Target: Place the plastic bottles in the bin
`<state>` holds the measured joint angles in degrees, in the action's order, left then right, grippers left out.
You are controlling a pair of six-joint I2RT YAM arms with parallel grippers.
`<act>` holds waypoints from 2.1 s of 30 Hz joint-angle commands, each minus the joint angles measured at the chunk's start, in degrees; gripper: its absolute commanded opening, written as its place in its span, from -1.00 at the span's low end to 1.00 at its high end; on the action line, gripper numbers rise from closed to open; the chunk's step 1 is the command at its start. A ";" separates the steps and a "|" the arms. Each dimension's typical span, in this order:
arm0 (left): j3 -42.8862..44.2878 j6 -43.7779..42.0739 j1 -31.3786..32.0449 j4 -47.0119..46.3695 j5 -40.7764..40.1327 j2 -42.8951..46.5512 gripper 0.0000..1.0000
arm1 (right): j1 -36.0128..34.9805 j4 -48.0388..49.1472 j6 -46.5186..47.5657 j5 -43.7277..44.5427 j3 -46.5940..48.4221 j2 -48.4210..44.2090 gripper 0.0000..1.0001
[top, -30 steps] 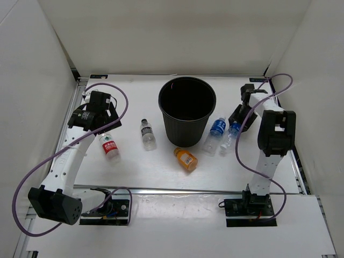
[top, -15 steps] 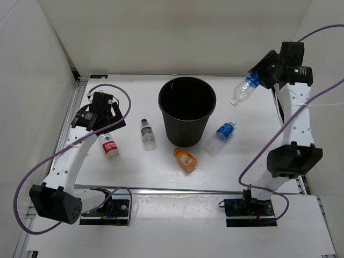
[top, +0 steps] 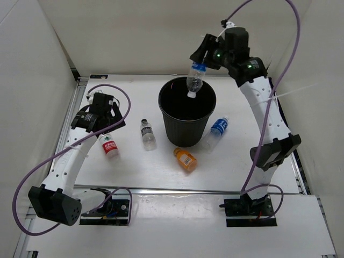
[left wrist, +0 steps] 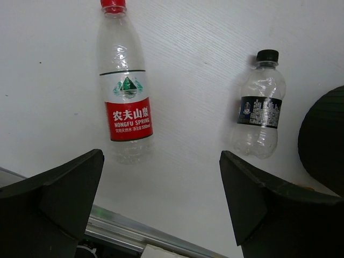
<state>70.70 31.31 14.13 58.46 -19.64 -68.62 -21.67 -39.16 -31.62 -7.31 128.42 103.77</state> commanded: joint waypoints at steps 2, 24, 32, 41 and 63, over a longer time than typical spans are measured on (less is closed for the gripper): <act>-0.82 4.00 0.37 1.75 -5.22 2.00 1.00 | -6.78 1.54 10.42 12.74 2.27 2.31 0.05; -9.60 13.87 -8.07 -6.94 0.39 -7.76 1.00 | -8.48 -4.61 9.20 19.53 -12.75 -16.31 0.98; -14.26 15.62 -12.90 -12.31 3.29 -13.02 1.00 | -8.48 -5.84 11.31 21.37 -17.67 -23.60 0.98; -12.35 13.96 -16.42 -14.77 6.27 -26.99 1.00 | -6.81 -6.37 11.84 21.98 -23.29 -28.27 0.98; 51.08 10.80 -3.42 -14.95 16.55 -30.68 -0.18 | -6.28 -6.90 10.44 26.90 -29.63 -32.49 0.98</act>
<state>112.27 45.17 6.94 45.01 -8.08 -96.77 -28.18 -46.81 -20.67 17.50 98.94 72.36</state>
